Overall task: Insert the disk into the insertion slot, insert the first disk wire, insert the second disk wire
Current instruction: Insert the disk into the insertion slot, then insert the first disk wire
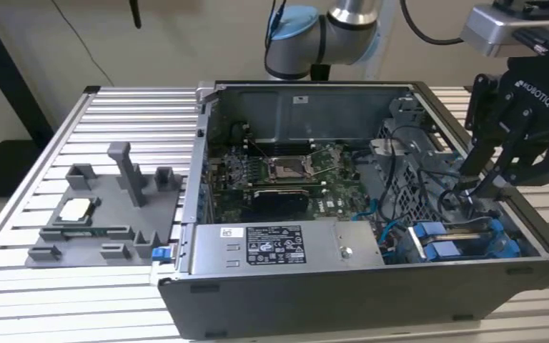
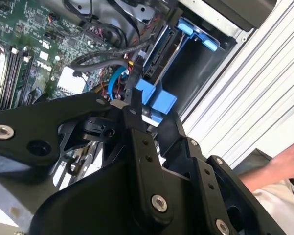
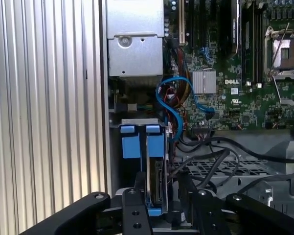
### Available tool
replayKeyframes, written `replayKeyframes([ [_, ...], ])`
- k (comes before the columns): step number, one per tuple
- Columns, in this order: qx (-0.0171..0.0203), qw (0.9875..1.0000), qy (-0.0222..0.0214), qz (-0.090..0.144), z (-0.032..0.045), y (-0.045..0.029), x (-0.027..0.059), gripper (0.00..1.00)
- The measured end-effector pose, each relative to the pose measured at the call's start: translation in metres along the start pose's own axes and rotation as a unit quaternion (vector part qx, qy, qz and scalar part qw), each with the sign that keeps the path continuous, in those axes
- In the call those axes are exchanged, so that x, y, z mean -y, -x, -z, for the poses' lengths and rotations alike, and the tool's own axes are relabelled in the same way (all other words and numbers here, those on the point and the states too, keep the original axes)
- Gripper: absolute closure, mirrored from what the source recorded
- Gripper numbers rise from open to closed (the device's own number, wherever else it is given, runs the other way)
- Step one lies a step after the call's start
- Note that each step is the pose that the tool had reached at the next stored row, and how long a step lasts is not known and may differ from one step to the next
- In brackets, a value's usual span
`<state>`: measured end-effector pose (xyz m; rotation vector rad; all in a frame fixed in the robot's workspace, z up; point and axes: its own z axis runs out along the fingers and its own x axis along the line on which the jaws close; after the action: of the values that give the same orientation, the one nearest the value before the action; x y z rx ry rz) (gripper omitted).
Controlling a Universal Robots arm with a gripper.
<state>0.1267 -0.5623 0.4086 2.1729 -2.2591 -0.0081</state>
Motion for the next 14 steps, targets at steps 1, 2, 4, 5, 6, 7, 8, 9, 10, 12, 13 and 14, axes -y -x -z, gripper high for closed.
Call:
replayKeyframes([
  [1,0.0001,1.0000,-0.0035,0.001,-0.0006,0.0006,0.0000,0.59],
  [2,0.0002,1.0000,-0.0072,0.001,-0.0012,0.0014,-0.0001,0.59],
  [4,0.0005,0.9999,-0.0144,0.003,-0.0025,0.0030,-0.0001,0.59],
  [5,0.0006,0.9998,-0.0178,0.003,-0.0032,0.0037,-0.0001,0.59],
  [6,0.0008,0.9998,-0.0213,0.004,-0.0038,0.0045,-0.0002,0.59],
  [7,0.0009,0.9997,-0.0252,0.005,-0.0044,0.0053,-0.0002,0.59],
  [8,0.0011,0.9996,-0.0289,0.005,-0.0051,0.0060,-0.0002,0.59],
  [9,0.0012,0.9994,-0.0330,0.006,-0.0057,0.0065,-0.0002,0.59],
  [10,0.0014,0.9993,-0.0369,0.007,-0.0066,0.0068,-0.0002,0.59],
  [12,0.0017,0.9991,-0.0415,0.008,-0.0081,0.0071,-0.0002,0.59],
  [13,0.0016,0.9991,-0.0418,0.008,-0.0084,0.0073,-0.0001,0.59],
  [14,0.0015,0.9991,-0.0418,0.008,-0.0084,0.0073,-0.0001,0.59],
])
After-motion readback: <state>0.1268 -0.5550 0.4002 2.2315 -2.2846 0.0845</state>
